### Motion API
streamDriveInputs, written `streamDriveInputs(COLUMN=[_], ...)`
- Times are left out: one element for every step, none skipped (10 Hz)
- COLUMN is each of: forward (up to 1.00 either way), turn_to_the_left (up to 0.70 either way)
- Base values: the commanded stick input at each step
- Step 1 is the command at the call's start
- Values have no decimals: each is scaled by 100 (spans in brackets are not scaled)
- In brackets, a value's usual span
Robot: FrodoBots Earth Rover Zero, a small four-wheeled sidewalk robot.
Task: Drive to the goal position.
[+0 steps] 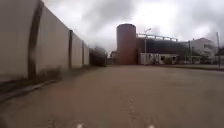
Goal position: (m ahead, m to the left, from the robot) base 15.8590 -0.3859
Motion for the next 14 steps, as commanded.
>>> streamDriveInputs(forward=[100, 100, 100, 100, 100, 100, 100, 100, 100, 100, 100, 100, 100, 100], turn_to_the_left=[7, 7, 7, 7, 7, 7, 7, 7, 7, 7, 7, 7, 7, 6])
